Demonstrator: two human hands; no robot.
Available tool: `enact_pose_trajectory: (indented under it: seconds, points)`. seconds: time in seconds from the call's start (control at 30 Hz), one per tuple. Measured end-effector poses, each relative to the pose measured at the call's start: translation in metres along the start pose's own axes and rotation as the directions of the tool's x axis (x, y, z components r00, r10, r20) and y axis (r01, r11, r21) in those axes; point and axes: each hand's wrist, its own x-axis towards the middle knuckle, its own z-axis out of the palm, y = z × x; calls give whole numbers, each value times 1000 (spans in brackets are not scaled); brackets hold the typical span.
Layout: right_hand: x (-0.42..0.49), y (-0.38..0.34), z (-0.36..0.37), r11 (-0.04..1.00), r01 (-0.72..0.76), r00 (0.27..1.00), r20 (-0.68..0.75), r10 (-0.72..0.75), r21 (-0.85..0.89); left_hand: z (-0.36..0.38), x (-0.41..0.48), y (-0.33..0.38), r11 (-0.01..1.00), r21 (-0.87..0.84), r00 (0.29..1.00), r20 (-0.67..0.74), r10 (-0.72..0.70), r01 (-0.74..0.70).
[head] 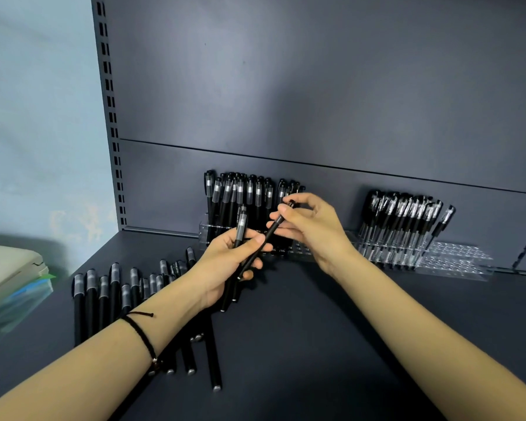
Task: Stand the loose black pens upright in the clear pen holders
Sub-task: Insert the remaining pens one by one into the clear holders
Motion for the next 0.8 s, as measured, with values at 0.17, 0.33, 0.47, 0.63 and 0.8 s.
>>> enact_pose_trajectory:
  seconds: [0.17, 0.33, 0.47, 0.63, 0.8]
  points:
    - [15, -13, -13, 948, 287, 932, -187, -309, -139, 1, -1, -1, 985, 104, 990, 10, -140, 138]
    - [33, -18, -34, 791, 397, 821, -206, -533, -465, -1, 1, -1, 966, 105, 971, 5, -240, 238]
    - [38, -13, -39, 729, 396, 802, -177, -571, -558, -2, 2, -1, 964, 128, 971, 19, -239, 235]
    - [40, 4, -39, 716, 373, 832, -130, -540, -590, -2, 2, -3, 970, 133, 979, 11, -204, 201]
    - [40, 24, -41, 682, 314, 874, -80, -480, -661, 0, 0, -2, 974, 88, 977, 36, -212, 208]
